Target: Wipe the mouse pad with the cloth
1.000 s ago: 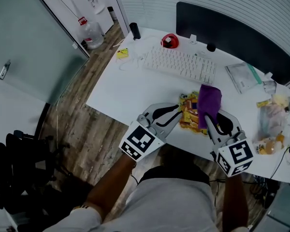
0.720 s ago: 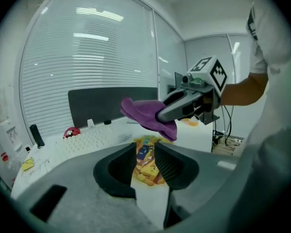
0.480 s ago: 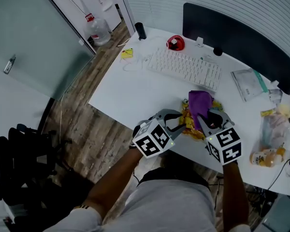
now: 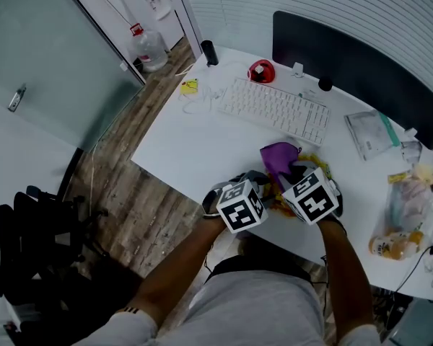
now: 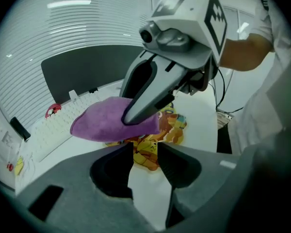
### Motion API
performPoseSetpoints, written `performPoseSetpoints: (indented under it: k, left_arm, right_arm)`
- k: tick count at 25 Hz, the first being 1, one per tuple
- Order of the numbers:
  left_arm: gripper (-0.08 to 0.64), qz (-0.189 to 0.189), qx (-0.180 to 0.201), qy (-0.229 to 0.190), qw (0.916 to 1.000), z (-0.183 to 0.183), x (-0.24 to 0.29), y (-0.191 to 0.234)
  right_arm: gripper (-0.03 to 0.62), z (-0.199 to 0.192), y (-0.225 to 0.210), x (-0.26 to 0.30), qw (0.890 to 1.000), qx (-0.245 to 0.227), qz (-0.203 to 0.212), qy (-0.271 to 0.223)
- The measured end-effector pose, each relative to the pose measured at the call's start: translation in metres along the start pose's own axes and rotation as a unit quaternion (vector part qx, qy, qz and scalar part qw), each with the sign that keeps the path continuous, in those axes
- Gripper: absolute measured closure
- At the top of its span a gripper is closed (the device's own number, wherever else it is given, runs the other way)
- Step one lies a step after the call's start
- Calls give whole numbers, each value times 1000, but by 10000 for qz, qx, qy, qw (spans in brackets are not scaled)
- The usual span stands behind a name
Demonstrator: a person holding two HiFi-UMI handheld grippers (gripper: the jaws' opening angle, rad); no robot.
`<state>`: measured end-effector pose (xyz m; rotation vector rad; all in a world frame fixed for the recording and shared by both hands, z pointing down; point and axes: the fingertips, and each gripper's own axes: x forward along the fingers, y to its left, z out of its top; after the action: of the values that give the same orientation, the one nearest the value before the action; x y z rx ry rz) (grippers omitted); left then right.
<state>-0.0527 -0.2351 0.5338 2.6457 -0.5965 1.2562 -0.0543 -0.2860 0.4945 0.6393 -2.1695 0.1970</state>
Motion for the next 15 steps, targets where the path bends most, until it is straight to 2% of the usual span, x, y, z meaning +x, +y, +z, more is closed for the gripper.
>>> performPoseSetpoints:
  k: [6,15]
  left_arm:
    - [398,-154,54,312,9994,-6,17,-3]
    - [422,-315,90,719,9969,-14,29,-5]
  right_arm:
    - [522,-6,1,27,9980,-386,210,453]
    - [522,-37,-25,25,9961,-130,53,873]
